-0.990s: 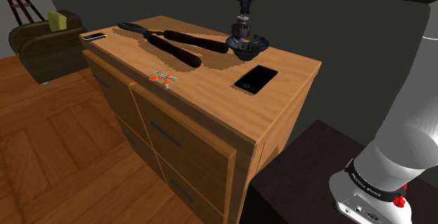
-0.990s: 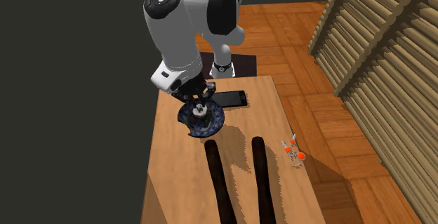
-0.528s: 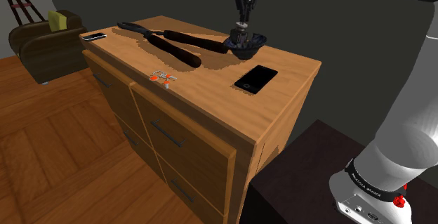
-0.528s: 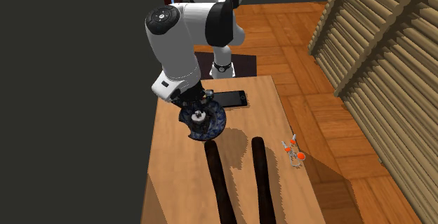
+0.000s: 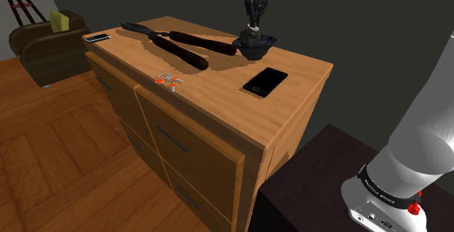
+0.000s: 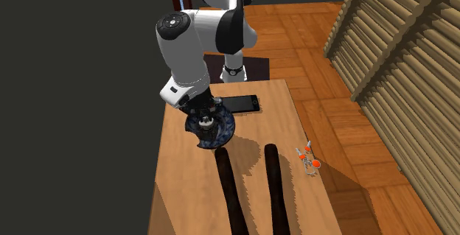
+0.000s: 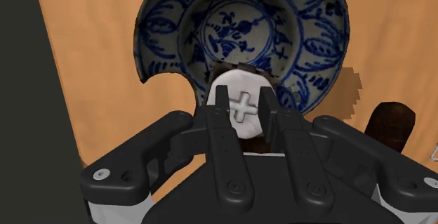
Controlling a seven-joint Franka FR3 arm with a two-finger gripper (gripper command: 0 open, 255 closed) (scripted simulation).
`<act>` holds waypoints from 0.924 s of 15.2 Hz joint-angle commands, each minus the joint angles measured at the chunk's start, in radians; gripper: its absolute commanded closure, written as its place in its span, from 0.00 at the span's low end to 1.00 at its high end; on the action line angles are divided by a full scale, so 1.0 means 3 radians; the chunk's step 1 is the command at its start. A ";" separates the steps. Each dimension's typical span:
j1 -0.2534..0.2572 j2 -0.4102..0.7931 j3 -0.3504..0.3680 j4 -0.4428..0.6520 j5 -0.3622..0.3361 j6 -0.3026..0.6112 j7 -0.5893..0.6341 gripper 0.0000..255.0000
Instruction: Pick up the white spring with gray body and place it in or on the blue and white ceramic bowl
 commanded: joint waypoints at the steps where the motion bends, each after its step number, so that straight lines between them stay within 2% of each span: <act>1: 0.0016 0.0110 0.0017 -0.0037 0.0024 0.0003 -0.0007 1.00; 6: 0.0019 0.0110 0.0014 -0.0037 0.0025 0.0003 -0.0008 1.00; 7: 0.0015 0.0124 0.0011 -0.0015 0.0024 -0.0005 -0.0015 0.00; 11: 0.0005 0.0025 0.0008 -0.0184 0.0037 0.0065 -0.0030 0.00; 14: 0.0019 0.0187 0.0010 0.0296 0.0016 -0.0253 0.0002 0.00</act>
